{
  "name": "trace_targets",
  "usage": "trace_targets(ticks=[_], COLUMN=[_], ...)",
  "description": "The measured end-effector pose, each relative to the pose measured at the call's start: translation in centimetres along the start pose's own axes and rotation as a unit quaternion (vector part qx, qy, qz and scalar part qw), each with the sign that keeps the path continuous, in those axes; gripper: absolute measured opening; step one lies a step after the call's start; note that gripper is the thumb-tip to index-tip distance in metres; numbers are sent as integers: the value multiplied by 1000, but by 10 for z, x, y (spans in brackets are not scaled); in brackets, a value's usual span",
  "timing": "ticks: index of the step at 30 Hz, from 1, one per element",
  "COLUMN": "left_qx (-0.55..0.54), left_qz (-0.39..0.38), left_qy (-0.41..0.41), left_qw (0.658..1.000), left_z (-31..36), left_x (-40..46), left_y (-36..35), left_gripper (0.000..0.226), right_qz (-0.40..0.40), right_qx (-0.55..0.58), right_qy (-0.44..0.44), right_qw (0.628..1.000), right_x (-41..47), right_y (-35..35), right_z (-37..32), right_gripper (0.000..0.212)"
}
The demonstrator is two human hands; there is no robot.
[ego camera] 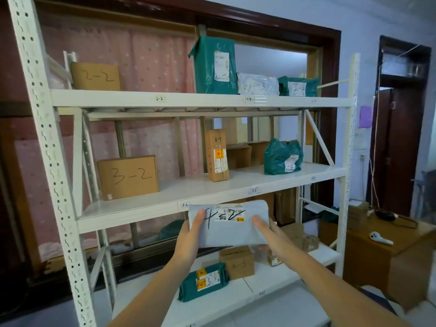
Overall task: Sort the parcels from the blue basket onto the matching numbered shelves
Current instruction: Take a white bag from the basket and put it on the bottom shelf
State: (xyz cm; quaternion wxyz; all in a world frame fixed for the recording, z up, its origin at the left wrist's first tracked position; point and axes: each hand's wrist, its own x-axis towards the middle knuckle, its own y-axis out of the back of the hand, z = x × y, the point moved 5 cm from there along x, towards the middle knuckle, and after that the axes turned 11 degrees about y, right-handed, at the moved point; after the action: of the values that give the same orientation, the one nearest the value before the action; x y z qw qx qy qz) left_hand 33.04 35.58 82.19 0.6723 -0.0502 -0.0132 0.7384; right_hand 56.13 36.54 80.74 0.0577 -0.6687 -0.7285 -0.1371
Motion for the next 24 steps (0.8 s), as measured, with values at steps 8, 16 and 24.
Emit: trace_targets(ticks=[8,16,24], left_qx=[30,70,59], left_qz=[-10,-9,43], left_qy=[-12,-13,57], left_qw=[999,997,996], left_z=[-15,-35,-90], left_x=[11,21,29], left_y=[-71,-135,-124], left_gripper=[79,78,75], right_qz=[110,134,88], right_qx=[-81,-57,-99], right_qy=[38,40,0], right_qw=[990,988,991], right_x=[2,-7,-2], right_y=[68,130,120], right_z=[8,36,92], right_gripper=[62,54,61])
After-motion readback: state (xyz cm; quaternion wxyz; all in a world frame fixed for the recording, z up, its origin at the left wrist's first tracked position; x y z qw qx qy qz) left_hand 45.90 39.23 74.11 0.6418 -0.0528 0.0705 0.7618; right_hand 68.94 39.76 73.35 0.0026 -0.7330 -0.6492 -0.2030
